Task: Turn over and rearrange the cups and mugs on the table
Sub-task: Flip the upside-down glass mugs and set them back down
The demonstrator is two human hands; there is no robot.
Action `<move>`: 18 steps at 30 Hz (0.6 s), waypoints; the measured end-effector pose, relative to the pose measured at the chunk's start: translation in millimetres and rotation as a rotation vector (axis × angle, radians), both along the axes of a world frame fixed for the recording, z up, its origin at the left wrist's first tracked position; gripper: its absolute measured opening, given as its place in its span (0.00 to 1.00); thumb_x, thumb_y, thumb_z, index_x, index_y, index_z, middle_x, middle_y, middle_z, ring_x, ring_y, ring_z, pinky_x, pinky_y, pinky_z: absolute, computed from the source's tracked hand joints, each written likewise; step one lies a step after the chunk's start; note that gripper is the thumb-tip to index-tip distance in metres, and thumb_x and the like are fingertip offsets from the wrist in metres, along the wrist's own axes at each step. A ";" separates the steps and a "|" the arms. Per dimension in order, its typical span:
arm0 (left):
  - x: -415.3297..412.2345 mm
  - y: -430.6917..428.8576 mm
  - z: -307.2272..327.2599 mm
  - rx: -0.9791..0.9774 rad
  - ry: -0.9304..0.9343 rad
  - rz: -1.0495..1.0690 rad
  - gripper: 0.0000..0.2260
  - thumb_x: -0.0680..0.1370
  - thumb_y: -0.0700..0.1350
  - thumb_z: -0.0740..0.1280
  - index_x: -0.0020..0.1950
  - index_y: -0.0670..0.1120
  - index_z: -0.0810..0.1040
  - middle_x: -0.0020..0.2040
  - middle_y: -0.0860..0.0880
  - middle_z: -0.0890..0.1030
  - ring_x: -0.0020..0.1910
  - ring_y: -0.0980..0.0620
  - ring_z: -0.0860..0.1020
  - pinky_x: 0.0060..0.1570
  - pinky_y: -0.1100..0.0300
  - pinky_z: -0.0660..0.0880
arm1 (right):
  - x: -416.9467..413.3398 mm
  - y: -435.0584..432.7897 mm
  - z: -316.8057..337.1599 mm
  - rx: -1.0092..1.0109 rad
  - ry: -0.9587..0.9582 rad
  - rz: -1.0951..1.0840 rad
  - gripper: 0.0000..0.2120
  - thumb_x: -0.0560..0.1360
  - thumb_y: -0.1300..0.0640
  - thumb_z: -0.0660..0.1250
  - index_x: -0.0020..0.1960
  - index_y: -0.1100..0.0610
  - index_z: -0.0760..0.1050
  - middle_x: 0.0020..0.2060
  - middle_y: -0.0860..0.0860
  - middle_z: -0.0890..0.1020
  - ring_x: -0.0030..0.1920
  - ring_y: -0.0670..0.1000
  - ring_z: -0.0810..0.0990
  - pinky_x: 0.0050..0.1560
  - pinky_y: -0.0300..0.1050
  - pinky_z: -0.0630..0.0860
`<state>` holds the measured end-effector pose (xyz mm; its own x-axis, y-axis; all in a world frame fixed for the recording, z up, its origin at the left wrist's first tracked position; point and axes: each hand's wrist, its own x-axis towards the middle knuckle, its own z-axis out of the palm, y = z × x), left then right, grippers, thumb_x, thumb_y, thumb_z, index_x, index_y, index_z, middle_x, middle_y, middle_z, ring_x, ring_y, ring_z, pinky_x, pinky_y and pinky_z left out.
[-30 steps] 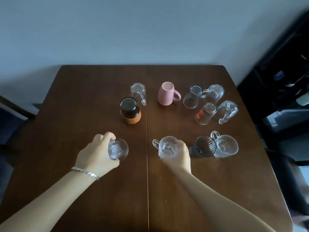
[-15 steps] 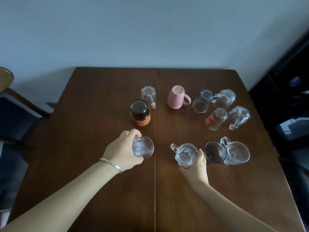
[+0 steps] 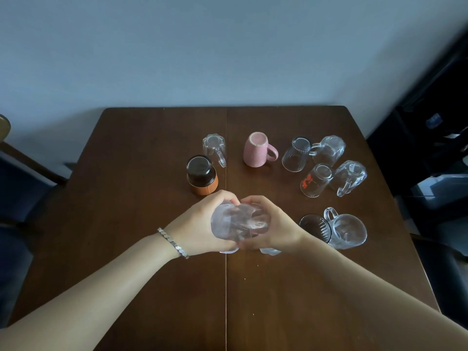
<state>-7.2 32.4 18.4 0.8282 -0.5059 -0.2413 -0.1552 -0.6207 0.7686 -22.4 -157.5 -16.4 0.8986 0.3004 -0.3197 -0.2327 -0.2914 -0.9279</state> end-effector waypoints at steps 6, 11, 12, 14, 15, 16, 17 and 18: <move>23.2 -7.0 -12.6 0.340 -0.005 0.119 0.32 0.74 0.46 0.69 0.73 0.53 0.57 0.74 0.51 0.62 0.67 0.49 0.72 0.60 0.53 0.74 | 39.4 -22.7 -0.2 -0.561 -0.257 -0.004 0.37 0.59 0.51 0.80 0.64 0.47 0.68 0.56 0.49 0.68 0.55 0.52 0.72 0.56 0.43 0.74; 40.6 -3.4 -21.6 0.477 -0.052 0.244 0.19 0.77 0.46 0.64 0.68 0.50 0.68 0.68 0.50 0.73 0.64 0.49 0.75 0.58 0.55 0.75 | 75.3 -36.0 -23.1 -1.066 -0.200 0.177 0.37 0.62 0.47 0.76 0.67 0.47 0.64 0.59 0.52 0.67 0.60 0.57 0.68 0.53 0.50 0.76; 45.1 -2.7 -22.3 0.517 -0.098 0.252 0.18 0.77 0.46 0.64 0.67 0.50 0.68 0.67 0.49 0.74 0.62 0.48 0.76 0.56 0.55 0.76 | 78.3 -36.2 -29.8 -1.107 -0.183 0.197 0.37 0.62 0.46 0.75 0.67 0.47 0.63 0.60 0.53 0.67 0.60 0.57 0.67 0.52 0.50 0.76; 56.8 -2.2 -25.4 0.601 -0.194 0.247 0.19 0.77 0.45 0.64 0.68 0.49 0.68 0.66 0.48 0.73 0.60 0.47 0.76 0.54 0.56 0.77 | 81.7 -36.8 -40.3 -1.144 -0.149 0.212 0.37 0.63 0.46 0.75 0.67 0.47 0.62 0.61 0.53 0.66 0.61 0.57 0.67 0.51 0.48 0.76; 63.4 -2.5 -28.4 0.644 -0.239 0.230 0.20 0.77 0.45 0.64 0.68 0.48 0.67 0.67 0.47 0.72 0.61 0.46 0.76 0.55 0.56 0.76 | 83.0 -37.1 -44.6 -1.150 -0.139 0.216 0.37 0.64 0.47 0.75 0.68 0.48 0.61 0.61 0.54 0.66 0.62 0.57 0.66 0.51 0.47 0.76; 70.4 -3.8 -31.9 0.687 -0.278 0.209 0.21 0.76 0.44 0.64 0.69 0.47 0.66 0.69 0.46 0.70 0.62 0.46 0.74 0.57 0.55 0.75 | 84.1 -37.1 -48.6 -1.154 -0.136 0.218 0.37 0.64 0.47 0.74 0.68 0.48 0.61 0.62 0.54 0.65 0.62 0.57 0.66 0.51 0.47 0.76; 77.5 -5.2 -35.5 0.730 -0.311 0.189 0.23 0.76 0.44 0.65 0.70 0.47 0.65 0.71 0.45 0.68 0.65 0.45 0.71 0.60 0.53 0.73 | 84.8 -36.6 -52.4 -1.158 -0.137 0.224 0.37 0.65 0.46 0.74 0.69 0.48 0.61 0.62 0.54 0.65 0.62 0.57 0.66 0.51 0.47 0.76; 84.9 -6.9 -39.0 0.769 -0.338 0.172 0.24 0.76 0.44 0.65 0.71 0.47 0.63 0.73 0.44 0.64 0.69 0.43 0.67 0.65 0.52 0.70 | 84.9 -35.4 -56.1 -1.160 -0.142 0.232 0.36 0.66 0.46 0.73 0.69 0.48 0.60 0.62 0.54 0.65 0.62 0.57 0.66 0.51 0.47 0.76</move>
<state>77.7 25.5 -20.5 0.9676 -0.1633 -0.1926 -0.1558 -0.9863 0.0535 62.6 -193.0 -72.5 0.9102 0.0573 -0.4102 0.0195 -0.9952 -0.0958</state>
